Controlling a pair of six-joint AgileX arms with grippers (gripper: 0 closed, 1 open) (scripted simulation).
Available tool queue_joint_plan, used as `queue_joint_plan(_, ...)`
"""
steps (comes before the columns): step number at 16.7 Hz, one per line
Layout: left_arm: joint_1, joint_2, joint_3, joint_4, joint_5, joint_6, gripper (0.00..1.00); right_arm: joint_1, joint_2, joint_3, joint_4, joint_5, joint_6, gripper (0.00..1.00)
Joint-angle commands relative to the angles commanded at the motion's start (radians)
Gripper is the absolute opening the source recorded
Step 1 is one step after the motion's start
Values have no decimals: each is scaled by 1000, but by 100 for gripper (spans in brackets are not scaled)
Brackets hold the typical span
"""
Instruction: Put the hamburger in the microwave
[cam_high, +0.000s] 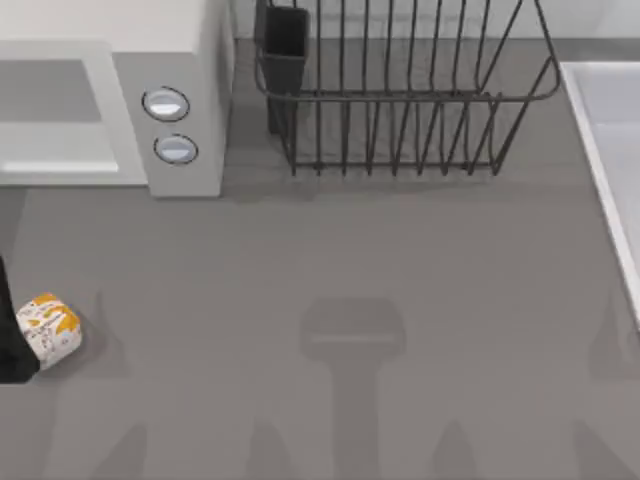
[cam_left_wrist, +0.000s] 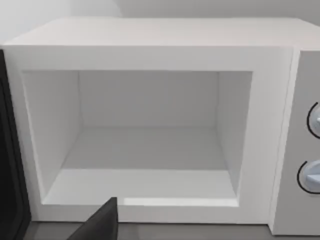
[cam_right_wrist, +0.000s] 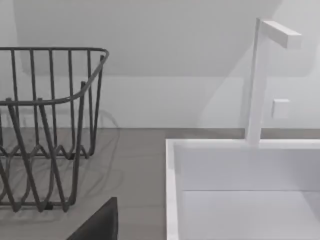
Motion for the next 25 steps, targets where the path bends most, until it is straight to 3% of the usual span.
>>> queue_joint_plan(4, 0, 31, 27, -23, 0, 15, 100, 0, 0, 0, 0, 0, 0, 100)
queue_joint_plan(8, -6, 221, 172, -143, 0, 99, 100, 0, 0, 0, 0, 0, 0, 100)
queue_joint_plan(18, -27, 1166, 743, -653, 7, 432, 100, 0, 0, 0, 0, 0, 0, 100)
queue_joint_plan(25, -36, 1641, 1062, -916, 6, 613, 100, 0, 0, 0, 0, 0, 0, 100)
